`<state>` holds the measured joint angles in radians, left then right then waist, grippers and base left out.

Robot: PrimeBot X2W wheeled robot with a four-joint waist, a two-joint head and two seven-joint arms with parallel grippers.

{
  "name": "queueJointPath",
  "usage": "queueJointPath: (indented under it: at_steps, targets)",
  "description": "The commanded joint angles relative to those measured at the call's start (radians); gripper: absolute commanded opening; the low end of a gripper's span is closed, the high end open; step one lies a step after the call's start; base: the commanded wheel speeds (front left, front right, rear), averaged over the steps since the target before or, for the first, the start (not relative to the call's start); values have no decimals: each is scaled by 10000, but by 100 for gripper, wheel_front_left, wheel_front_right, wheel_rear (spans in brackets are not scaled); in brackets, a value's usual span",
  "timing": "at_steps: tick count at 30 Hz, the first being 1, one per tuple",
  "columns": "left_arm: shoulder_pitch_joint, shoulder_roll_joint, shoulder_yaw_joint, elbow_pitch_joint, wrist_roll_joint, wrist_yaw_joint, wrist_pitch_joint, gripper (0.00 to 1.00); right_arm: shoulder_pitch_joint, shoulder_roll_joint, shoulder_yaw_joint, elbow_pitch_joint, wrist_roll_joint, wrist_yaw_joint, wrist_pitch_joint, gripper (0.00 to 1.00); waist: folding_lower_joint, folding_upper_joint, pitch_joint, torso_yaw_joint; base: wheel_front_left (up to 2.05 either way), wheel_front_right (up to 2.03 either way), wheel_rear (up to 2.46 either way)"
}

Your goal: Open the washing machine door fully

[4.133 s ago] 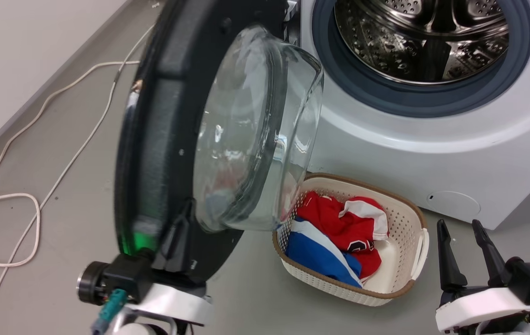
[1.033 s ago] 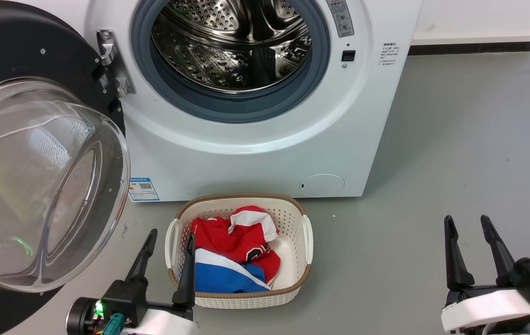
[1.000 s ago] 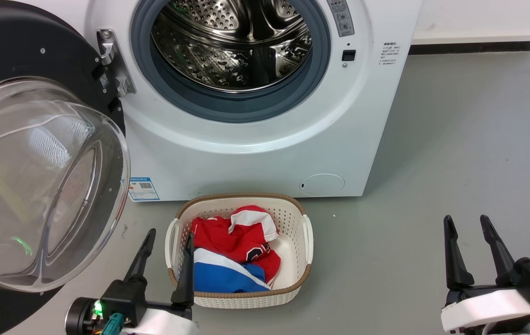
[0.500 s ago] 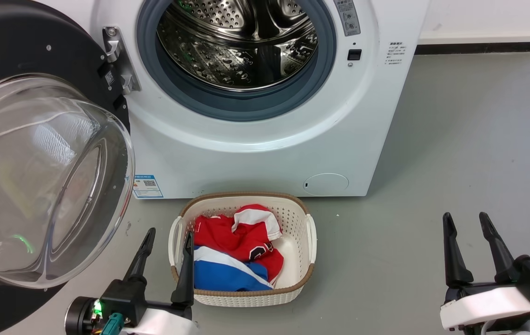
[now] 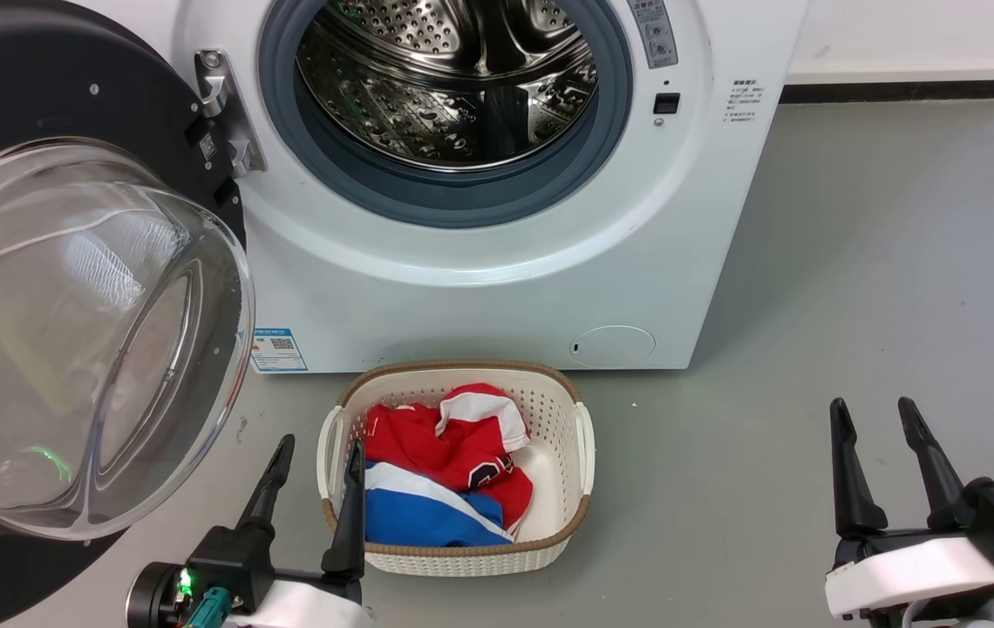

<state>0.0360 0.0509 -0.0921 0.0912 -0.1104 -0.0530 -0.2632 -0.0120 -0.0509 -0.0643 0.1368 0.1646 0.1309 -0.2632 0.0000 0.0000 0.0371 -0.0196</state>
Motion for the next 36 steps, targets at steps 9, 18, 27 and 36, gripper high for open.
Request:
queueJointPath:
  at_steps: [9,18,27,36]
  targets:
    - [92,7,3,320,-607,-75,118,0,111,8,-54,382,683,2,181,0,0,0,-8,13,0,0,0]
    - [-120,101,162,480,-2504,-157,498,0,-22,7,-104,447,2400,1,622,0,0,0,-33,27,0,0,0]
    - [-315,164,304,649,-4181,-247,838,0,-150,7,-150,514,3938,1,1016,0,0,0,-57,40,0,0,0]
    - [-463,207,435,767,-5522,-313,1121,0,-263,7,-191,576,5179,1,1338,0,0,0,-79,52,0,0,0]
